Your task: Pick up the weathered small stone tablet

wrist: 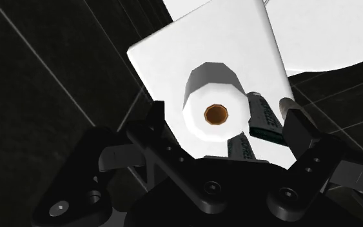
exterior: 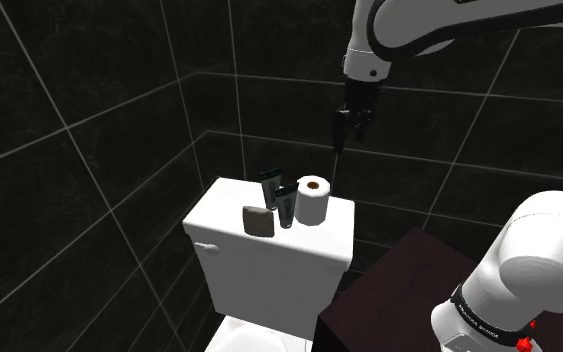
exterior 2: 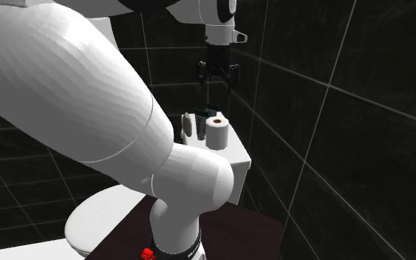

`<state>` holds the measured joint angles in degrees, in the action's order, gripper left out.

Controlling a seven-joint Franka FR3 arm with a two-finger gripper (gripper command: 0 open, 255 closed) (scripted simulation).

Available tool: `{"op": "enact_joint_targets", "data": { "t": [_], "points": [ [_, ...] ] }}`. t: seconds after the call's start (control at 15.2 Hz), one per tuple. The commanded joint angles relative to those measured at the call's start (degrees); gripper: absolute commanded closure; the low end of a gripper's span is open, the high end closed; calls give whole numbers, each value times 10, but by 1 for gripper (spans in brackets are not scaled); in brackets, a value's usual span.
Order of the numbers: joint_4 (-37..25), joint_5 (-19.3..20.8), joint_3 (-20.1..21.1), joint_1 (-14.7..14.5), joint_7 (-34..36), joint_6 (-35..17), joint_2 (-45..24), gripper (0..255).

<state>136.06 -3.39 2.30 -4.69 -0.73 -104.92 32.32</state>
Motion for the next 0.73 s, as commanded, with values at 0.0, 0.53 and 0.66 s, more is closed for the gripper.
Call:
{"op": "enact_joint_targets", "data": {
  "t": [0.0, 0.53, 0.66],
  "points": [
    [-3, -3, 11, -8, 0, -28, -31, 0],
    [-53, -2, 60, -40, 16, -120, -176, 0],
    [-71, 3, 72, -47, 21, -138, -214, 0]
  ]
}}
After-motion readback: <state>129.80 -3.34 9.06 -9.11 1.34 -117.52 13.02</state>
